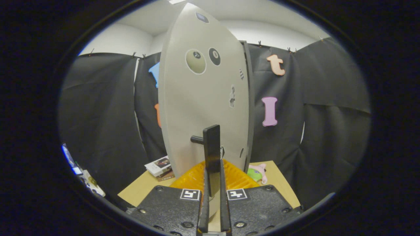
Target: Open the shoe cabinet door, grab the shoes and put them into the shoe cabinet, then close the shoe cabinet door.
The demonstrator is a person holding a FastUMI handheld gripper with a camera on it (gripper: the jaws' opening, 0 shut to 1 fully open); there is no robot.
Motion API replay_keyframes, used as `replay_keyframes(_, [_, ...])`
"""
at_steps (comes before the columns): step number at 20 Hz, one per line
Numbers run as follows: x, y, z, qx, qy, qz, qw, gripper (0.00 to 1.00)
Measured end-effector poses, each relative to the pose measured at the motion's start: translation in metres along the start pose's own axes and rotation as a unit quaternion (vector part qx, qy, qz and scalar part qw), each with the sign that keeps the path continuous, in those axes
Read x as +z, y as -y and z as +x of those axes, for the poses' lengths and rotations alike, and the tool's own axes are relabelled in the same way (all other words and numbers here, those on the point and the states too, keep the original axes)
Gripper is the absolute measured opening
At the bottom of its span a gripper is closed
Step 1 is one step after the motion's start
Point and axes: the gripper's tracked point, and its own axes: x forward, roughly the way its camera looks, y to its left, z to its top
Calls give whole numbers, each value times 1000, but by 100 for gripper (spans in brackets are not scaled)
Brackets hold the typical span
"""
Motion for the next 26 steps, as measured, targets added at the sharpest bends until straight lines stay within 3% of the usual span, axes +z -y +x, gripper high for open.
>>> replay_keyframes(6, [-2, 26, -8, -34, -3, -2, 999, 9])
replay_keyframes(11, [-2, 63, -13, -87, -5, 0, 996, 5])
replay_keyframes(13, [-4, 68, -15, -76, -9, 27, 997, 4])
replay_keyframes(26, [-1, 97, -11, -33, -7, 13, 999, 4])
